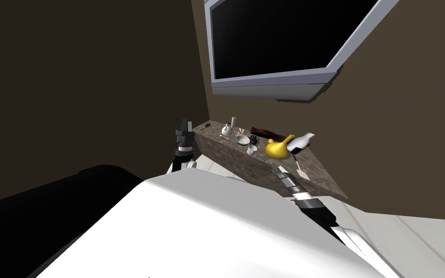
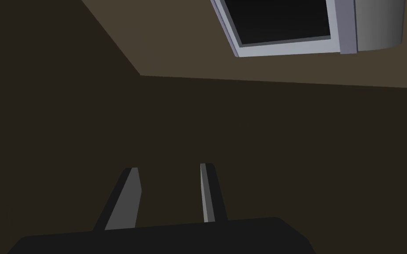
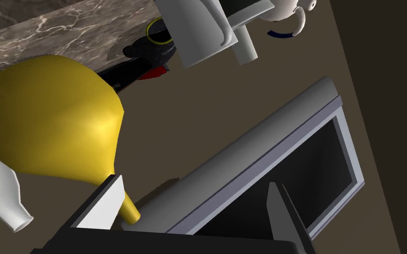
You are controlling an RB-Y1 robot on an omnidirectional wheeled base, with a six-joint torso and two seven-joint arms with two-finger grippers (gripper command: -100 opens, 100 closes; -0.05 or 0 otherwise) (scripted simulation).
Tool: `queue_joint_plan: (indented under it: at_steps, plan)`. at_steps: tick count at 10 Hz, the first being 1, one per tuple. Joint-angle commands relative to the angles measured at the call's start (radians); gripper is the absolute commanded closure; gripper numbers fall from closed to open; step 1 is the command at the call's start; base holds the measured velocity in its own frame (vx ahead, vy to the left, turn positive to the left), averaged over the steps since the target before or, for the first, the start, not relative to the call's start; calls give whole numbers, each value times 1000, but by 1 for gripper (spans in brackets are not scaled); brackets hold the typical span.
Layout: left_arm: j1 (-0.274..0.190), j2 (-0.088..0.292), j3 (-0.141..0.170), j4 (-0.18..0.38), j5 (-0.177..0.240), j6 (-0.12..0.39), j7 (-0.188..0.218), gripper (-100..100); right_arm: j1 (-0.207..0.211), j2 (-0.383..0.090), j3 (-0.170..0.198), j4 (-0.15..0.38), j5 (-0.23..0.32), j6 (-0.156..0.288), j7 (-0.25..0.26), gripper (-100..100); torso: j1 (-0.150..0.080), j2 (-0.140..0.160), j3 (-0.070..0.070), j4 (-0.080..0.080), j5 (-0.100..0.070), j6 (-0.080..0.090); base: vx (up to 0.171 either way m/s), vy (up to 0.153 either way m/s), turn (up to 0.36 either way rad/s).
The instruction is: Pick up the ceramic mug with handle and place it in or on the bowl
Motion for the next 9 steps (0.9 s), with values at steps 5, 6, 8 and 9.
queue_joint_plan:
  at_steps: [5, 6, 8, 9]
  plan:
    - [0, 0, 0, 0, 0, 0, 0, 0, 74, -149, -43, 53, 69, -9, 44, -100, -2, 1, 1, 0, -1, 0, 36, 80, 69]
    - [0, 0, 0, 0, 0, 0, 0, 0, 94, -181, -55, 73, 91, -11, 59, -100, 0, 1, 0, 0, 0, 0, 60, 129, 97]
    - [0, 0, 0, 0, 0, 0, 0, 0, 114, -233, -68, 92, 113, -11, 73, -100, 0, 0, 0, 0, 0, 0, 52, 94, 38]
    - [0, 0, 0, 0, 0, 0, 0, 0, 134, -263, -81, 112, 134, -10, 88, -100, 0, 0, 0, 0, 0, 0, 57, 128, 74]
